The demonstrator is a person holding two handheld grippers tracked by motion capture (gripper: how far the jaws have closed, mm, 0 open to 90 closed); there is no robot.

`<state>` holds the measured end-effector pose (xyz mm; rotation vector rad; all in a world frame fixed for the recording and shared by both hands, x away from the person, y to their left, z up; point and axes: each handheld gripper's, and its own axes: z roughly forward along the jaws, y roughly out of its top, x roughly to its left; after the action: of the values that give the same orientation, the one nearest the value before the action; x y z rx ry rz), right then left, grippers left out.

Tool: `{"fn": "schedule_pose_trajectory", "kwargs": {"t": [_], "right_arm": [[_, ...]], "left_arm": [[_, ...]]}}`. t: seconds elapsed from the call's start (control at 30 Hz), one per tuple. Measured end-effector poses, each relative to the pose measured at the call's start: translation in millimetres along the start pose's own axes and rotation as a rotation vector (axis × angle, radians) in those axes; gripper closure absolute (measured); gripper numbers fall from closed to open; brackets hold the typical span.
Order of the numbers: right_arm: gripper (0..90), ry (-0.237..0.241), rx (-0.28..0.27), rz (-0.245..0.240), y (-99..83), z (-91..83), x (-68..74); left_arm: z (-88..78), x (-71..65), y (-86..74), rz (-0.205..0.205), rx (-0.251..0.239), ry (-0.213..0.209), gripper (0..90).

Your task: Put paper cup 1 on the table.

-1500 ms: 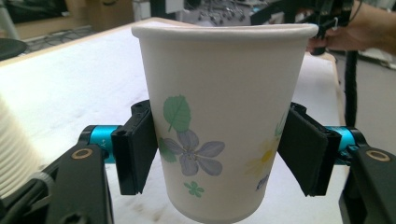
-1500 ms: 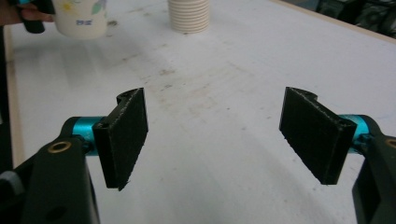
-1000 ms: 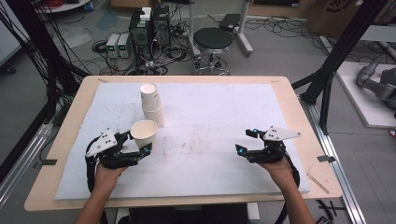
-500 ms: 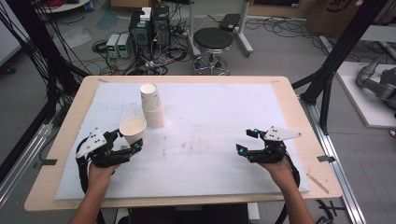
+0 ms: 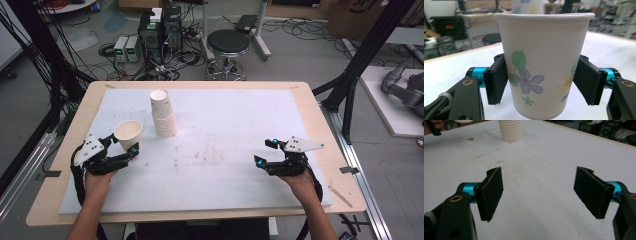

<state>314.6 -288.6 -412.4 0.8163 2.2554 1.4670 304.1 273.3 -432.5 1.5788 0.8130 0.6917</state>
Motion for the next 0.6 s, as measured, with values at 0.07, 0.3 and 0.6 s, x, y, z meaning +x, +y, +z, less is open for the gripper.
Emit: {"fn": "schedule_pose_trajectory", "kwargs": {"t": [0.07,0.3,0.6], "right_arm": [[24.4,0.0,0.001,0.001,-0.1,-0.7,0.2],[24.4,-0.001,0.0,0.001,0.0,-1.2,0.1],[24.4,-0.001,0.004,0.0,-0.4,-0.6,0.7]], "left_arm": [[0.1,5.9,-3.2,-0.005,0.018,0.018,31.7],[2.0,18.7,-9.9,-0.001,0.108,0.07,32.2],[4.7,20.5,-16.0,-0.002,0.223,0.135,32.6]]}}
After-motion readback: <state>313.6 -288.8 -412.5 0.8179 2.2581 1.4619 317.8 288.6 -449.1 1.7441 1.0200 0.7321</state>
